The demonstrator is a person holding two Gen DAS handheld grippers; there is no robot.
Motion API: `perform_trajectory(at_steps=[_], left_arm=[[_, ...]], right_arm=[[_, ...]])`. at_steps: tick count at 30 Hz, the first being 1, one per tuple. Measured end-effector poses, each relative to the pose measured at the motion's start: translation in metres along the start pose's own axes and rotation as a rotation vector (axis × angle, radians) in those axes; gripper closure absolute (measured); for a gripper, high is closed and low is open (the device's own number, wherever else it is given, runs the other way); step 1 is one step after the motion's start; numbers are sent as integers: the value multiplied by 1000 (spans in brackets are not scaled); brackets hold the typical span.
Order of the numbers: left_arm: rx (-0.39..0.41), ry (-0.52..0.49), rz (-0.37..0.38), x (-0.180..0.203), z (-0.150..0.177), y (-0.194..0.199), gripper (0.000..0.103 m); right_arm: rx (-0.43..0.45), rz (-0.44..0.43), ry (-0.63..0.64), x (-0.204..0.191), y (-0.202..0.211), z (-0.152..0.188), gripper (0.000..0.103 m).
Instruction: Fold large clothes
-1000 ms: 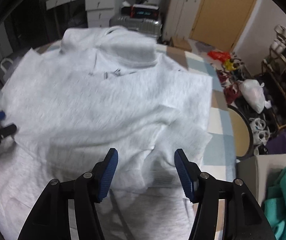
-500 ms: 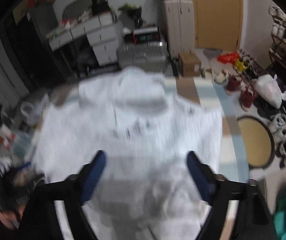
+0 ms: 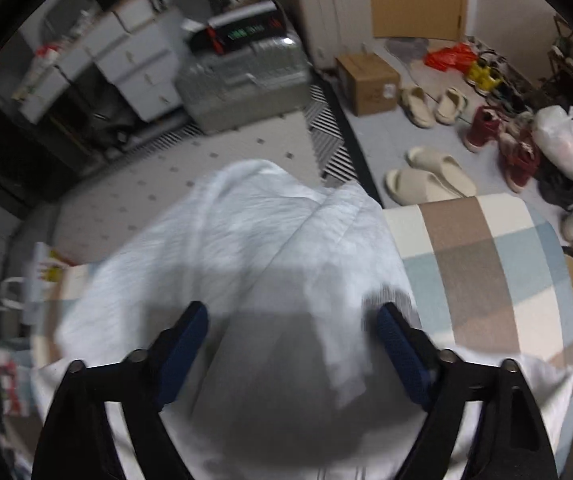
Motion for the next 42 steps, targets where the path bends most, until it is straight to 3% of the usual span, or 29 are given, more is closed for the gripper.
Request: perform_trajectory(at_steps=[1,2,4,6,8,12,18,22,25,27,29,32,34,36,37,39,40,42], left_arm=[[5,-1,-5,-1,0,1,18],[7,3,-4,-1,-1,1,18],[2,19,14,0,0,2,18],[-4,24,18,1,1,3,18],[-10,21,19,4,1,5,18],[16,13,15,6,-4,15,18],[23,50,37,7,-7,20,18],[3,43,37,9,-4,16,18],[2,17,24,11,-3,15,18],[-2,2,18,11,-2,13,18],[-10,-1,15,11,-1,11,18],[-20,2,13,10,0,8,18],[-25,-4,16,10,1,7,18],[-29,-23,7,12,4,6,18],[-30,-33,4,12,5,6,18],[-31,-48,-6,11,5,5,18],[-30,-51,-9,12,5,5,18],[-27,-48,-8,9,5,5,18]], right_arm=[[-1,-2,35,-5,-4,3,70],[-2,3,89,-10,-7,5,70],[15,-4,166,-17,0,9,86],[76,-13,230,-22,21,9,94],[172,-57,266,-24,57,9,95],[259,-162,272,-19,119,30,95],[254,-295,189,5,178,114,95],[175,-336,86,26,179,169,95],[142,-349,55,40,180,192,94],[101,-361,84,39,180,193,91],[86,-314,131,36,183,183,89],[171,-294,202,26,202,154,68],[253,-250,238,20,212,127,40],[328,-188,264,13,218,88,29],[347,-156,264,11,216,74,29],[387,-28,270,13,207,39,26],[381,83,274,19,195,20,23],[344,206,246,31,172,-6,23]])
Point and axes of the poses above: each gripper's, at about its wrist camera, not at the fingertips, and y roughly against the way its jaws point, x to its right, z to its underside, the point moved 5 cm from there along -y, roughly the way its jaws point, and after that the axes turned 14 degrees about x, right-handed, at the moved point
